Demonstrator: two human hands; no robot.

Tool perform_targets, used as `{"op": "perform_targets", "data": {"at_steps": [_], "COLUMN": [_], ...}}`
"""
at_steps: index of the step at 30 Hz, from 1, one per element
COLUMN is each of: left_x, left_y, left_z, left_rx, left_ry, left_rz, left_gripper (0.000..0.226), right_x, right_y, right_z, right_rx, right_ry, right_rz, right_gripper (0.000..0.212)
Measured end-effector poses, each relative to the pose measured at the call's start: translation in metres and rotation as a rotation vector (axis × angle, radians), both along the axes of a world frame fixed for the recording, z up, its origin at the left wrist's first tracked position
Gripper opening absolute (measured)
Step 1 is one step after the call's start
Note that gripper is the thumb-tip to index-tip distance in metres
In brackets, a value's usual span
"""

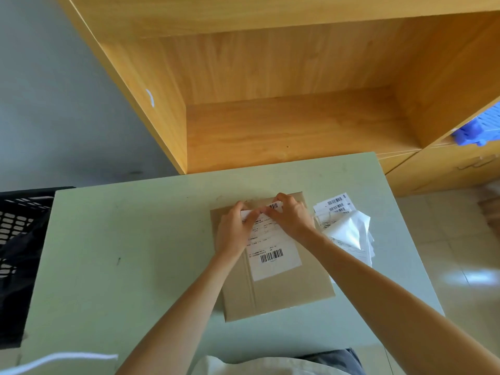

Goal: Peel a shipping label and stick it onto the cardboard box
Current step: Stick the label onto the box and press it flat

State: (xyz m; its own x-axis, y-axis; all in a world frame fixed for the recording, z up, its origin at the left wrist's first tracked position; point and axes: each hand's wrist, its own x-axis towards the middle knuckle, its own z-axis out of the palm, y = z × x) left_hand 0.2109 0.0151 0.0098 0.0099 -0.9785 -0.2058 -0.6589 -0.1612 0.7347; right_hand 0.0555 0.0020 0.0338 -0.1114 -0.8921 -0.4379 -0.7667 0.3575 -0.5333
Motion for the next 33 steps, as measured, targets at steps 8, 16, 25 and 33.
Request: {"op": "perform_targets", "data": {"at_steps": [8, 16, 25, 33], "left_x": [0.001, -0.002, -0.004, -0.004], "left_y": [-0.005, -0.005, -0.005, -0.004], "left_z": [-0.008, -0.004, 0.0, -0.001], "left_rx": [0.05, 0.088, 0.106, 0.129], "left_ry": [-0.054, -0.067, -0.09, -0.111], "left_rz": [-0.019, 0.009, 0.042, 0.066], "left_gripper": [0.041, 0.039, 0.04, 0.035], "right_x": [0.002, 0.002, 0.007, 0.008], "right_y": [-0.001, 0.001, 0.002, 0.001], "right_z": [-0.013, -0.014, -0.007, -0.003], "right_rx": [0.032, 0.029, 0.001, -0.006], "right_ry": [0.033, 0.067, 0.143, 0.21], "right_rz": [0.007, 0.021, 0.044, 0.056], "right_gripper": [0.047, 0.05, 0.047, 0.047]}}
